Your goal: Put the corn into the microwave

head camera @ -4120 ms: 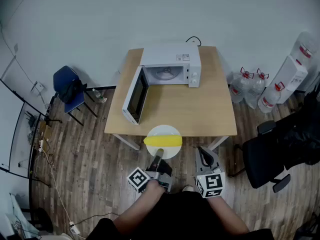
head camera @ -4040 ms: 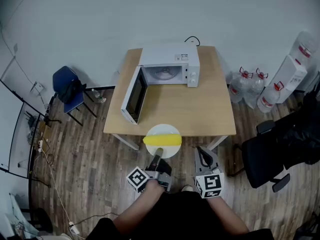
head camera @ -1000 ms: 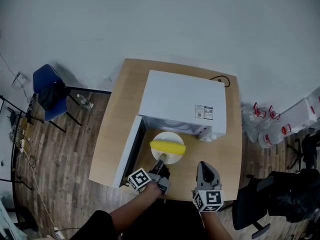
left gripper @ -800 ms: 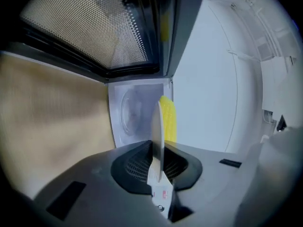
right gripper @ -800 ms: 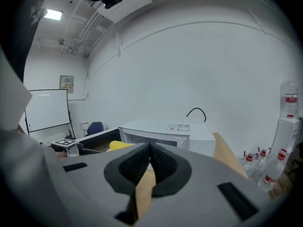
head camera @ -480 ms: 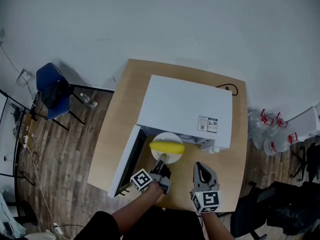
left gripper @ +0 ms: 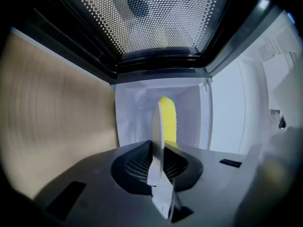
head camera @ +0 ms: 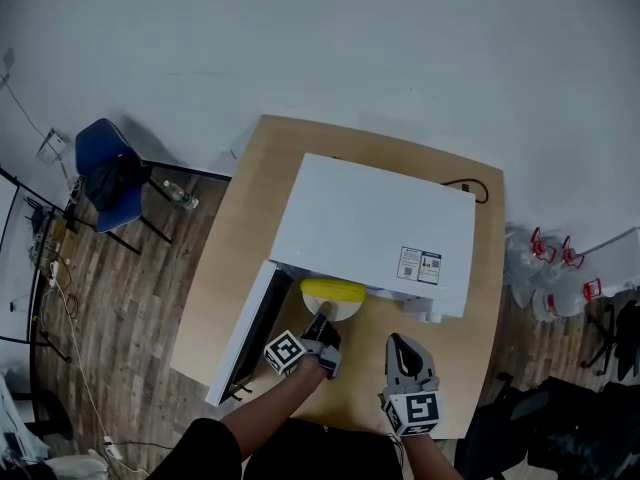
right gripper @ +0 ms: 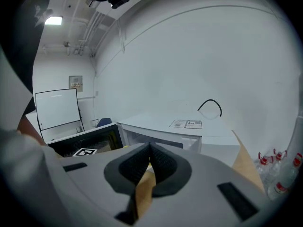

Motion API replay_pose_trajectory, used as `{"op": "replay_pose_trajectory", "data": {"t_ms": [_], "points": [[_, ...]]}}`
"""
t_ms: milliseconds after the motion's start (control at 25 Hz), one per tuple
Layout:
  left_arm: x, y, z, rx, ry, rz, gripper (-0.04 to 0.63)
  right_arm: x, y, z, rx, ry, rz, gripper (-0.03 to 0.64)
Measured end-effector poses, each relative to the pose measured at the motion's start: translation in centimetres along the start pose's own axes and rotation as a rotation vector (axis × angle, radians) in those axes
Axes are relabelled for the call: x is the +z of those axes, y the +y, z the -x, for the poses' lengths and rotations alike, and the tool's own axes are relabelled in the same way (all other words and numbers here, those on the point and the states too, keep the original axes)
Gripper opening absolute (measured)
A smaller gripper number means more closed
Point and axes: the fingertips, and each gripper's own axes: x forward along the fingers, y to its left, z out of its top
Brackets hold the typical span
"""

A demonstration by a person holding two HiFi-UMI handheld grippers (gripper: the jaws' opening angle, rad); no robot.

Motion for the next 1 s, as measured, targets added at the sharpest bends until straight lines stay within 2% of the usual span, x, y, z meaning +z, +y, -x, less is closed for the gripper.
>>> {"op": "replay_pose_trajectory", "data": {"t_ms": [120,280,480,1000], "points": [[0.4,1.3,-0.7,0.036,0.001,-0.020,0.031,-0.4,-0.5,-0.3,0.005,0.021,0.001,0.060],[0.2,2.3,-1.9,0.062,-0.042,0.061,0.031,-0.8,-0.9,0.0,0.026,0.018,-0.008,0.060],[0.4,3.4,-3.4,0.101,-0.050,0.030,0.031,-1.5,-1.3,0.0,0.024,0.028,-0.032,0.060],[0.8,5.0,-5.5,0.105,-0.054,0.030,0.029,-1.9,-2.1,0.5,0.023,0.043,-0.044,0.060]]}}
